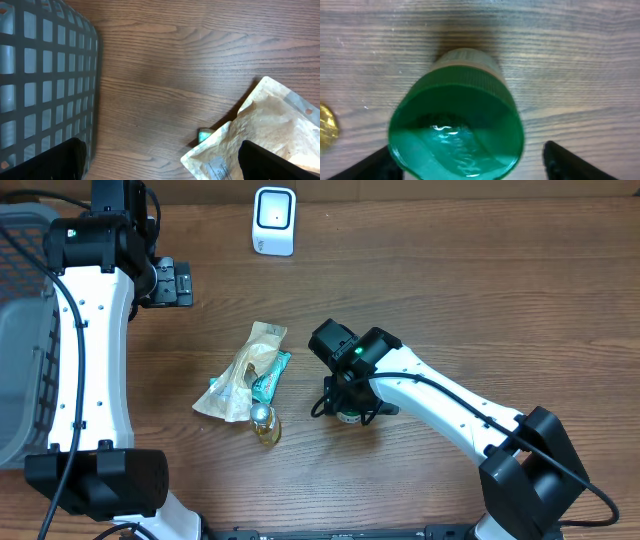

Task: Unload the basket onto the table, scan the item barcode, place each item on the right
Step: 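Close the right gripper around the green-capped jar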

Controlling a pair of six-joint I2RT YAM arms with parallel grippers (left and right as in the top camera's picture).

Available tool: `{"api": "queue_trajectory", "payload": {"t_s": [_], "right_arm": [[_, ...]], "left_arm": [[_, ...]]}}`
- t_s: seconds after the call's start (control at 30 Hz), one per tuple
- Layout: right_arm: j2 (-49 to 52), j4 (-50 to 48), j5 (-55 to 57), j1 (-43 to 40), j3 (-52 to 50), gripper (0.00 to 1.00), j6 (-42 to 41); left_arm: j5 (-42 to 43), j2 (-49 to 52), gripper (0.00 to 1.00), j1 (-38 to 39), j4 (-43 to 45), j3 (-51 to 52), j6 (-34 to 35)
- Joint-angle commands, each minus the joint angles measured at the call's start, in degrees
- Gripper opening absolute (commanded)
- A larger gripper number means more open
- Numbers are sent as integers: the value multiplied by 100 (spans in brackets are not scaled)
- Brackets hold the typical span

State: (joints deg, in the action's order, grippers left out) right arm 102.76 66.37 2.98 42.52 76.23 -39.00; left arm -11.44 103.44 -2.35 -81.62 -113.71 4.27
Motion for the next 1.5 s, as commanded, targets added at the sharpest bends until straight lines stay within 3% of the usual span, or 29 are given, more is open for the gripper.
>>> {"api": "queue_trajectory", "payload": {"t_s": [0.0, 0.1, 0.27, 0.6, 0.63, 0.7, 1.1, 1.23, 1.47], "right_arm": [[-9, -94, -114, 28, 94, 76, -579], [-9, -188, -109, 28, 94, 71, -577], [-9, -282, -50, 28, 94, 70, -520], [-9, -286, 26, 26, 94, 62, 455], [-9, -286, 59, 26, 94, 67, 459], [-9, -306, 55, 26, 94, 99, 455], [-9, -756, -214, -55, 94, 100, 289], [-9, -581, 66, -103, 94, 100, -393], [-7, -542, 81, -101, 92, 100, -592]], "left_arm": [[-57, 2, 99, 11, 0, -68, -42], [-57, 2, 100, 11, 0, -68, -42], [-57, 2, 100, 24, 0, -68, -42], [-57, 2, 99, 22, 0, -68, -42], [-57, 2, 100, 17, 2, -68, -42], [-57, 2, 99, 17, 0, -68, -42], [-57, 2, 100, 17, -2, -68, -42], [-57, 2, 99, 17, -2, -68, -42], [-57, 2, 100, 17, 0, -68, -42]]}}
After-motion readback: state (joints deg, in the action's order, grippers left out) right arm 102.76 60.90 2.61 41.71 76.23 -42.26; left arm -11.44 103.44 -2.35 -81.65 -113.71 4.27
